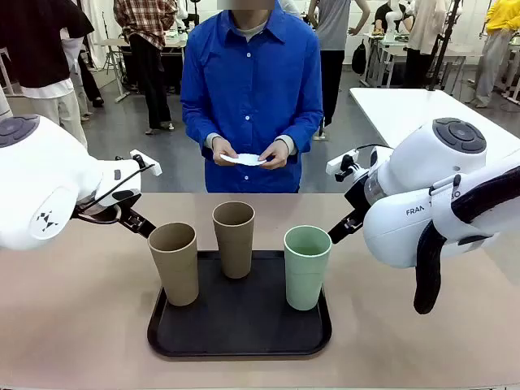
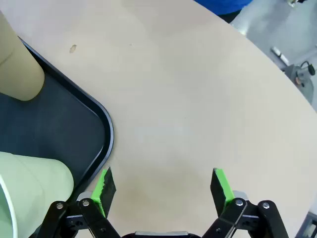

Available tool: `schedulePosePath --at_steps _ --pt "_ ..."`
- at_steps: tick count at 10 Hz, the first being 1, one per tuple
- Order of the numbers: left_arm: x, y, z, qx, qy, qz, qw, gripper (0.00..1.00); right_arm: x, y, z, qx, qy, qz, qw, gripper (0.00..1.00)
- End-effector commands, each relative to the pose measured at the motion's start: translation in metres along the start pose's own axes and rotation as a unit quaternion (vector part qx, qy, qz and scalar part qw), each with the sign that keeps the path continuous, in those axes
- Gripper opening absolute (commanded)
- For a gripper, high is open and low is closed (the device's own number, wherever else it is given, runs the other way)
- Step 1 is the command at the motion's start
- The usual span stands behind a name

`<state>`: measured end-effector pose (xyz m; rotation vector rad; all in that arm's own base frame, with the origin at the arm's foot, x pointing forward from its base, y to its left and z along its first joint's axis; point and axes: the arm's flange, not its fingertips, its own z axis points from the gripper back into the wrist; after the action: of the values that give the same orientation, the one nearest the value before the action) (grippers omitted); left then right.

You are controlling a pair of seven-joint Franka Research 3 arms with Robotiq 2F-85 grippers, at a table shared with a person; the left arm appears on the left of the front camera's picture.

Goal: Place coasters on the table and set cups on them.
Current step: Pick up one Reusable plastic cup and place it on a coaster set by the human.

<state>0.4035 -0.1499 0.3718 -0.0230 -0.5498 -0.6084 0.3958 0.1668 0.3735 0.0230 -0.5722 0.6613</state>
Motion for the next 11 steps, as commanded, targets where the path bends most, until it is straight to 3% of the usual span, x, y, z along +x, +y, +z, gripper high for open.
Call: schedulePosePath --at_steps 1,11 --pt "0.0 -0.0001 0.0 0.0 0.0 0.0 1.0 1.0 0.0 0.0 0.0 0.0 0.0 0.0 1.0 1.0" --pt "0.0 -0.0001 0.0 0.0 0.0 0.0 1.0 1.0 0.0 0.0 0.0 0.0 0.0 0.0 1.0 1.0"
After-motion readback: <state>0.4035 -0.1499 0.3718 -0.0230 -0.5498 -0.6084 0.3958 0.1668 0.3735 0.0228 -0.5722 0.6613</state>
